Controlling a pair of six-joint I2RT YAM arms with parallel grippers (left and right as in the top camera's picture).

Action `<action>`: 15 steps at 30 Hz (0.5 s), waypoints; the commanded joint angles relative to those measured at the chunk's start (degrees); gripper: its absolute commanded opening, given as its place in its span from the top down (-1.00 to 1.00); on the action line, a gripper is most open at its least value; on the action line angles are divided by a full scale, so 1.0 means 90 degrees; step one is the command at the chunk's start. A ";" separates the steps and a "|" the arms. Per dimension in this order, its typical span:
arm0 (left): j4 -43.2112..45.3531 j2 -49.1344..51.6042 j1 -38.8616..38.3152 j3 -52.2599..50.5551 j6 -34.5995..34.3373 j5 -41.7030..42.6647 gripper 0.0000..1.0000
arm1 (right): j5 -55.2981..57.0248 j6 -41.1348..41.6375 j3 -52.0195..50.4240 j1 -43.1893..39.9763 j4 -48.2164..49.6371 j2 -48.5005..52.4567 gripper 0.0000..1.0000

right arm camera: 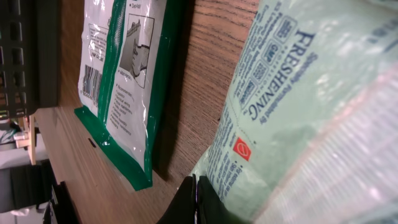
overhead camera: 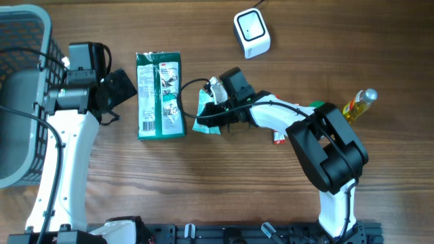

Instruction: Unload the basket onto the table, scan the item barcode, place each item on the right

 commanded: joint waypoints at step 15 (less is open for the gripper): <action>0.0012 0.0012 -0.0029 0.0000 0.0051 0.0010 -1.00 | 0.0512 -0.0109 -0.0117 0.0017 -0.0129 0.0413 0.91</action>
